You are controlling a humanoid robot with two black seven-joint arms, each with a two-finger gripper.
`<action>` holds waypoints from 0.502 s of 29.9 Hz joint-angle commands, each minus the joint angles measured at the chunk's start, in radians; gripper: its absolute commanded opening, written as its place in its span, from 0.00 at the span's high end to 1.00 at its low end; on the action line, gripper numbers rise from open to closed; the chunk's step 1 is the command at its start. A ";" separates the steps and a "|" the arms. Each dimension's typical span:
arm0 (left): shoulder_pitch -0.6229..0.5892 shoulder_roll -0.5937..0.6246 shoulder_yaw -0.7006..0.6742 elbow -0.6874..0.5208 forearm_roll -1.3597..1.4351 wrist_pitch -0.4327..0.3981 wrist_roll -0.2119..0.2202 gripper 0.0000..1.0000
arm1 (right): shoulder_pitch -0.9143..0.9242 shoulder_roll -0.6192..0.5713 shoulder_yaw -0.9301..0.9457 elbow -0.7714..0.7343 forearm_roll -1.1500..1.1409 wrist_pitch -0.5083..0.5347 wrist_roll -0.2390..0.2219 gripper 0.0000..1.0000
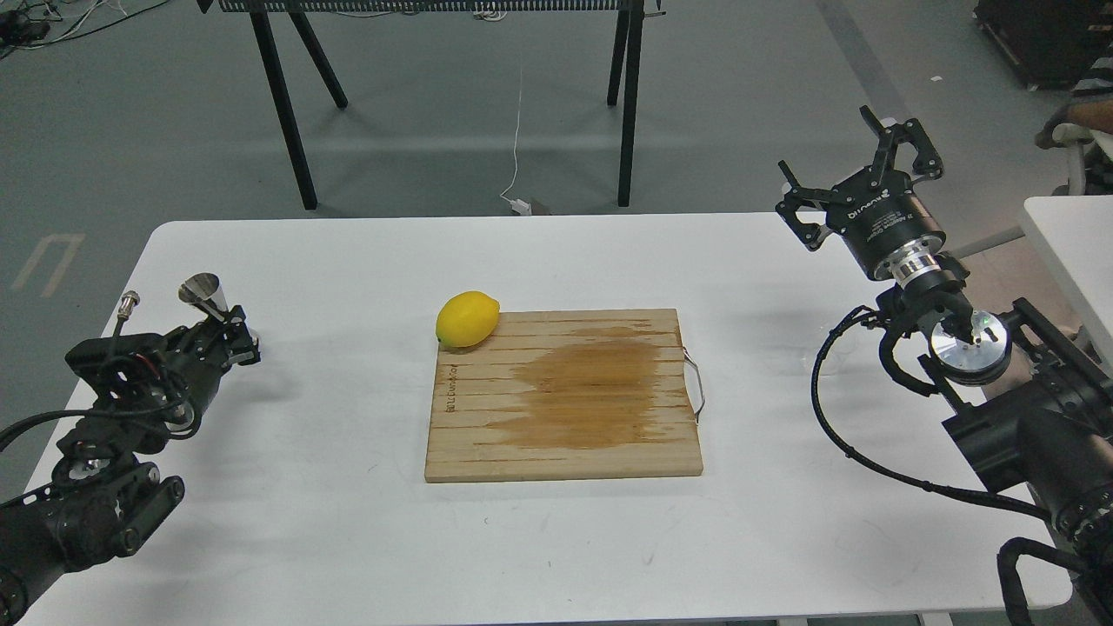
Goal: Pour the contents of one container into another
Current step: 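Carry the jigger with the left gripper onto the wooden board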
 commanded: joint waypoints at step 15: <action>-0.066 0.184 0.113 -0.820 0.134 -0.118 0.133 1.00 | -0.011 -0.049 0.064 -0.032 0.004 -0.007 0.000 0.01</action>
